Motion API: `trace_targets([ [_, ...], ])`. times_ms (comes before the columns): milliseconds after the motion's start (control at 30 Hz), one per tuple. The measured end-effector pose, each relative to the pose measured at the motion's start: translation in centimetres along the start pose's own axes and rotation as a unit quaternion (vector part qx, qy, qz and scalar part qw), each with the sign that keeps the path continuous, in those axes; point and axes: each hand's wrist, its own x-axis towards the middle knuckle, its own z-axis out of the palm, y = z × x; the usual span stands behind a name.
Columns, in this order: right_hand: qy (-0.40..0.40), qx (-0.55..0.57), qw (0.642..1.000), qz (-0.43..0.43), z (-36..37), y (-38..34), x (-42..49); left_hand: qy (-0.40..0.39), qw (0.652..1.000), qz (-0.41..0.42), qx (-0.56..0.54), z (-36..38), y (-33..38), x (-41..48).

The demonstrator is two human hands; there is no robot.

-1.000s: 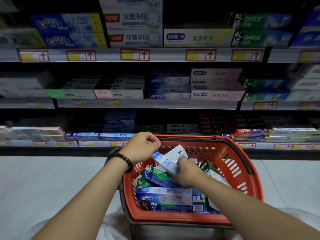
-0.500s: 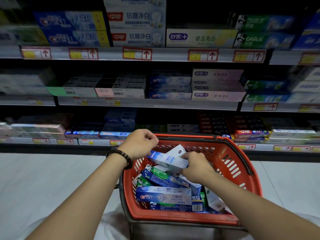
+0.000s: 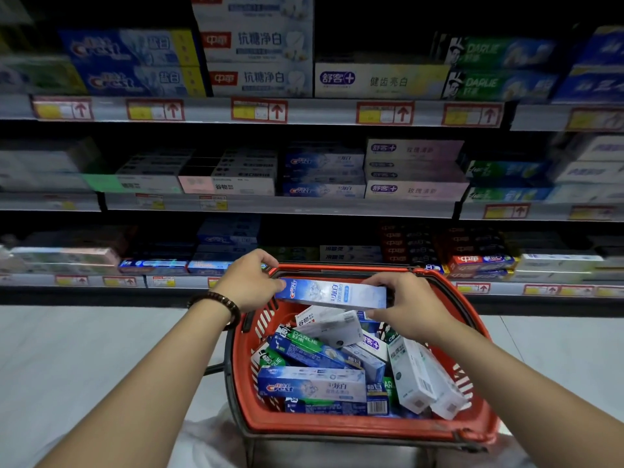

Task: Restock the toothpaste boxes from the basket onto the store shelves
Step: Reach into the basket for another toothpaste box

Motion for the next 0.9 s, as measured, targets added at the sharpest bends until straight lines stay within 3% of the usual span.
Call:
trace_targets([
  [400,0.014,0.124,0.990,-0.063,-2.5,1.8,-1.0,-0.060,0.998,0.033,0.000,-0.4,0.9,-1.1],
  [600,0.038,0.152,0.985,-0.076,-4.0,2.2,-1.3,-0.006,0.993,0.092,-0.071,-0.1,1.4,-0.9],
  [900,0.051,0.184,0.979,-0.067,-5.7,2.1,-1.6,-0.013,0.977,0.141,-0.161,-0.8,2.4,-1.4],
])
